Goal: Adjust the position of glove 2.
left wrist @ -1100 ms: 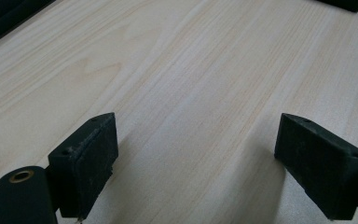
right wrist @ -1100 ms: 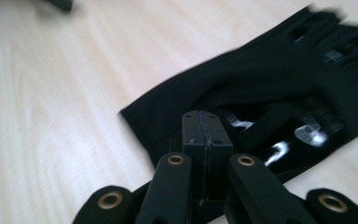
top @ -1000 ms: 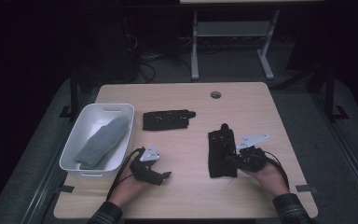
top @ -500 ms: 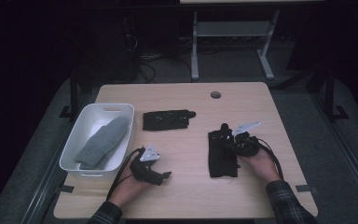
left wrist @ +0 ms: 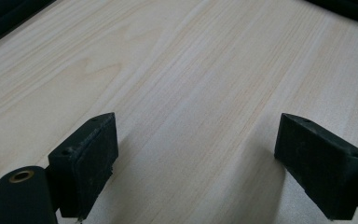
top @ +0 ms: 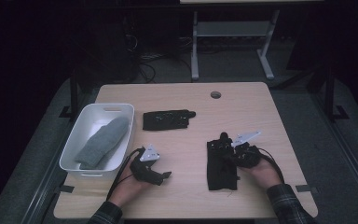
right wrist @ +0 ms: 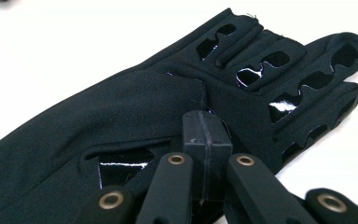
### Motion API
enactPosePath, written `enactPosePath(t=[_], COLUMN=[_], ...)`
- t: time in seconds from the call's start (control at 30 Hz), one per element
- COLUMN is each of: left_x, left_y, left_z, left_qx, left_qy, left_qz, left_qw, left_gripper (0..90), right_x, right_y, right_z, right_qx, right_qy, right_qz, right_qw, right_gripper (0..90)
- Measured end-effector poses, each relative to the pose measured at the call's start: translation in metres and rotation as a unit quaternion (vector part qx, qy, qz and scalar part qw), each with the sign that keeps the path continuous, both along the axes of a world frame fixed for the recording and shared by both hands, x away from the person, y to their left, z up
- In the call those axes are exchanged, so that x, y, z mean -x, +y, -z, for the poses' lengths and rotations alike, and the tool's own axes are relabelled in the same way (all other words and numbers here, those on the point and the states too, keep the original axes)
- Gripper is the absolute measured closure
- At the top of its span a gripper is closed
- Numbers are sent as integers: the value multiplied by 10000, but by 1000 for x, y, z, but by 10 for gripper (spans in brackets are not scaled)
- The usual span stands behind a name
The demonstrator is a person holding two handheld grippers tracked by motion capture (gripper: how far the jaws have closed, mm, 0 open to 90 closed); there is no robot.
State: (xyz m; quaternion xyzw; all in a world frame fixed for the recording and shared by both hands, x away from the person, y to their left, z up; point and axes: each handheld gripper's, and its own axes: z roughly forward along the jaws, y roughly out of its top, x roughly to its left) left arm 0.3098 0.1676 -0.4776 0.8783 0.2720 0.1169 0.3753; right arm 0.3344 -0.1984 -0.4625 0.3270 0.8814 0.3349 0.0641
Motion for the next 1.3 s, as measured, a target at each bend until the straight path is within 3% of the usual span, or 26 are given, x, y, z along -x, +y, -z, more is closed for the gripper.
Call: enactPosePath(t=[0.43, 0.53, 0.63, 0.77, 0.9, 0.93, 1.0, 1.17, 1.3], left_x=[0, 0, 0, 1, 1, 1, 1, 1, -1], left_y=[0, 0, 0, -1, -1, 0, -1, 0, 2], left_z=[0, 0, 0, 0, 0, 0, 0, 0, -2], left_qx=[15, 13, 14, 52, 11, 2, 3, 22, -7], left_qy=[26, 26, 26, 31, 28, 26, 27, 21, 13], left_qz=[-18, -18, -18, -43, -43, -40, -42, -70, -170], left_qw=[10000, 10000, 10000, 10000, 10000, 10000, 10000, 10000, 9999], left_gripper=[124, 124, 124, 124, 124, 125, 124, 128, 207], right_x=[30, 29, 29, 27, 25, 25, 24, 23, 20], right_y=[3, 1, -5, -18, -38, -43, -54, -73, -80], right_z=[-1, -4, -9, -10, -5, -3, 1, 9, 14], right_qx=[-8, -116, -230, -202, -103, -72, -7, -117, -123], right_qy=[33, -94, -233, -350, -557, -519, -520, -569, -522], right_qz=[-327, -329, -162, 202, 608, 695, 894, 1293, 1445], right_qw=[9995, 9993, 9993, 9990, 9965, 9962, 9946, 9899, 9880], right_gripper=[899, 826, 732, 554, 377, 327, 292, 189, 169])
